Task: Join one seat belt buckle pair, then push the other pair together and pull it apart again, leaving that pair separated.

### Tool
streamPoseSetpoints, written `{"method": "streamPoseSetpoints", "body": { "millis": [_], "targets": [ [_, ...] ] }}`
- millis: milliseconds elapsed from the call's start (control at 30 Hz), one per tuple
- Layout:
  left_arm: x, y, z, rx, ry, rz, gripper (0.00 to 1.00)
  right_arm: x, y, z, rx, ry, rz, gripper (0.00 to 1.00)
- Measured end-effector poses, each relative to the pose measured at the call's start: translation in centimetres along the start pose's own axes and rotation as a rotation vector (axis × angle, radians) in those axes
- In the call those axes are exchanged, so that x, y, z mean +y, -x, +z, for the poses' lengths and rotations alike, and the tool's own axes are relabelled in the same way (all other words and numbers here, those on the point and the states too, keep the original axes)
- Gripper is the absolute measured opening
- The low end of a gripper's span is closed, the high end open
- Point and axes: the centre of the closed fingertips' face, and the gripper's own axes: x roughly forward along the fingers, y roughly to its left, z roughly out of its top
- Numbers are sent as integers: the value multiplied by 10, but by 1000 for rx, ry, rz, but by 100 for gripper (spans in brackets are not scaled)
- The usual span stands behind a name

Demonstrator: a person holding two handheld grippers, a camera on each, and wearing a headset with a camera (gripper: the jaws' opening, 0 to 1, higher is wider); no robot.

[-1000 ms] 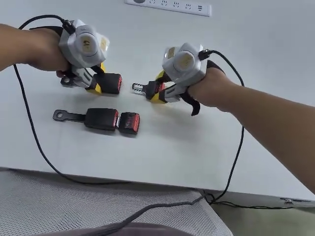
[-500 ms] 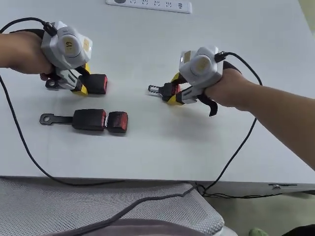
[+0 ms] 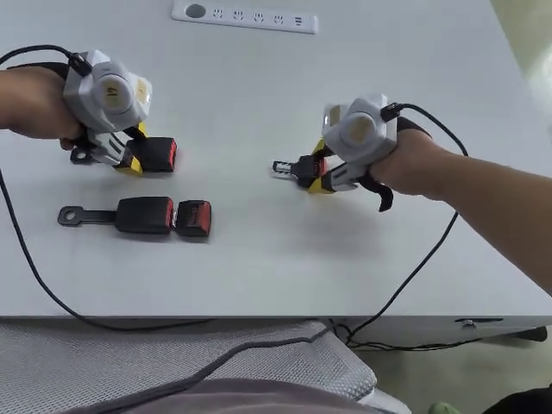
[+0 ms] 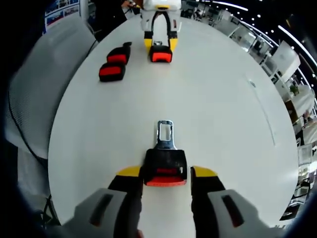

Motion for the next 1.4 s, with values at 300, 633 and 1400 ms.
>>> {"method": "streamPoseSetpoints", "body": {
  "millis": [300,633,1400],
  "targets": [
    [0,7,-10,-14,79,84,37,0,23,-5,-3,-78,-73,48],
    [-14,39,-36,-16,125,184,44,18,46,11,-97,-185,-137,50],
    [-92,119,-72,-176,461,348,82,55,74,23,-233,-333,-221,84]
  ]
}}
